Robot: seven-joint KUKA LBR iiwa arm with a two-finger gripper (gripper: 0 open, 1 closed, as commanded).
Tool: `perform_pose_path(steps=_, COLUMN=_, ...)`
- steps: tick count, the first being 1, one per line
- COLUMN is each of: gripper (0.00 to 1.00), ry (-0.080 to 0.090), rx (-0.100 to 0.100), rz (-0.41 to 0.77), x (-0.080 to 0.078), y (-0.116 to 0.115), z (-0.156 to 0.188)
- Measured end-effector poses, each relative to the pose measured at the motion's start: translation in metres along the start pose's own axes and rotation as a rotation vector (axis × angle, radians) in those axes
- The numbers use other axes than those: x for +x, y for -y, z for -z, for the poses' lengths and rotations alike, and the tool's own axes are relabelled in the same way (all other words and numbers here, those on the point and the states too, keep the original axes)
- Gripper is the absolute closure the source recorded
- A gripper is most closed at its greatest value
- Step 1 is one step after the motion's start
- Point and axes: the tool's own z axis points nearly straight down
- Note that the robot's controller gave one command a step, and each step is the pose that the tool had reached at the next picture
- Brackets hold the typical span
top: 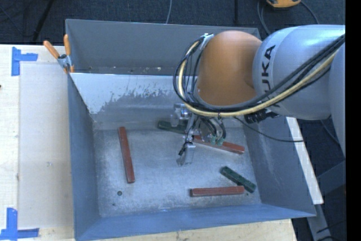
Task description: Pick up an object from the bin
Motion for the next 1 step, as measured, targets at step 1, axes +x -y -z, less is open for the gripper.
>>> perform_pose_path(steps=1, gripper=0.00, ry=0.005, rx=-0.001, rz=0.046, x=-0.0043, y=0.0454, z=-0.0364)
